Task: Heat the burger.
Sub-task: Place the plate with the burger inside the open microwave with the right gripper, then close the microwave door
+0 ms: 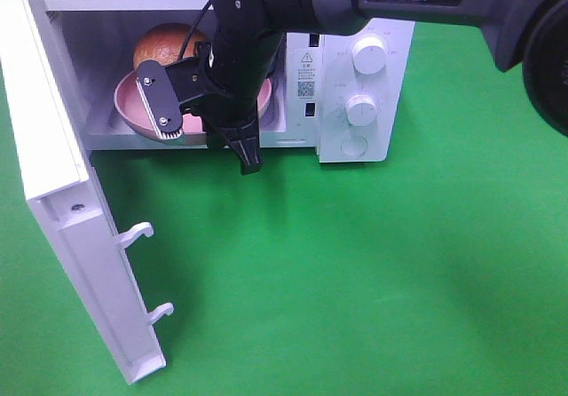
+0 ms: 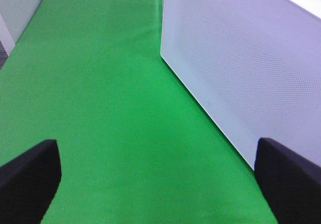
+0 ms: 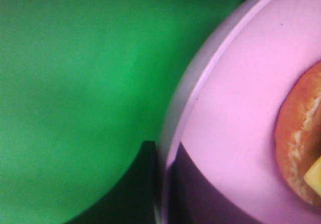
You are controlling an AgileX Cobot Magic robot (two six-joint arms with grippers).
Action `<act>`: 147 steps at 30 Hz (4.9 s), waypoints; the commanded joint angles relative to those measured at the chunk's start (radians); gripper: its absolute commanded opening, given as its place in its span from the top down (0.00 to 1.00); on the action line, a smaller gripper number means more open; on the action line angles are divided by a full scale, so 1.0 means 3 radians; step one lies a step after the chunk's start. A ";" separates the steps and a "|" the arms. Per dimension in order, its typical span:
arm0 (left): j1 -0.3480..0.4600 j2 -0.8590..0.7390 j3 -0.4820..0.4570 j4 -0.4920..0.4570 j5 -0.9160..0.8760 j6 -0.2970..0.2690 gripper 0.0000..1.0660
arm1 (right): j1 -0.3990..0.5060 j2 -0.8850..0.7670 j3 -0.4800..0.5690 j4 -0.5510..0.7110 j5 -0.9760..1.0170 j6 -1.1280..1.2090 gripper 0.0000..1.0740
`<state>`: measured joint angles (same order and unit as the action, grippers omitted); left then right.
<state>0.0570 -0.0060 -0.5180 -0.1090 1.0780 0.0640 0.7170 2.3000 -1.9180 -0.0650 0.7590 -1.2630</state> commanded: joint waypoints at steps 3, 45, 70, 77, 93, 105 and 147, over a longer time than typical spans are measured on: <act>-0.0020 -0.0050 0.0010 0.0000 -0.0030 -0.0017 0.08 | -0.0073 0.0037 -0.0180 -0.0033 -0.0120 0.0030 1.00; -0.0020 -0.0050 0.0010 0.0000 -0.0030 -0.0017 0.08 | -0.0173 0.0150 -0.0193 -0.0097 -0.0757 -0.0257 0.96; -0.0020 -0.0050 0.0010 0.0000 -0.0030 -0.0017 0.08 | -0.0173 -0.0083 0.0163 0.0077 -0.0630 -0.0147 0.42; -0.0020 -0.0050 0.0010 0.0000 -0.0030 -0.0017 0.08 | -0.0160 -0.0390 0.0603 0.0077 -0.0777 -0.0147 0.28; -0.0020 -0.0050 0.0010 0.0000 -0.0030 -0.0017 0.08 | -0.0047 -0.1070 0.1587 0.0153 -0.1023 -0.0133 0.29; -0.0020 -0.0050 0.0010 0.0000 -0.0030 -0.0017 0.08 | -0.0007 -0.1663 0.2253 0.0153 -0.1013 0.1057 0.29; -0.0020 -0.0050 0.0010 0.0000 -0.0030 -0.0017 0.08 | -0.0007 -0.3817 0.3637 0.0143 0.0833 0.3823 0.29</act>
<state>0.0570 -0.0060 -0.5180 -0.1090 1.0780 0.0640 0.7130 1.1620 -0.8340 -0.0260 0.9990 -0.1280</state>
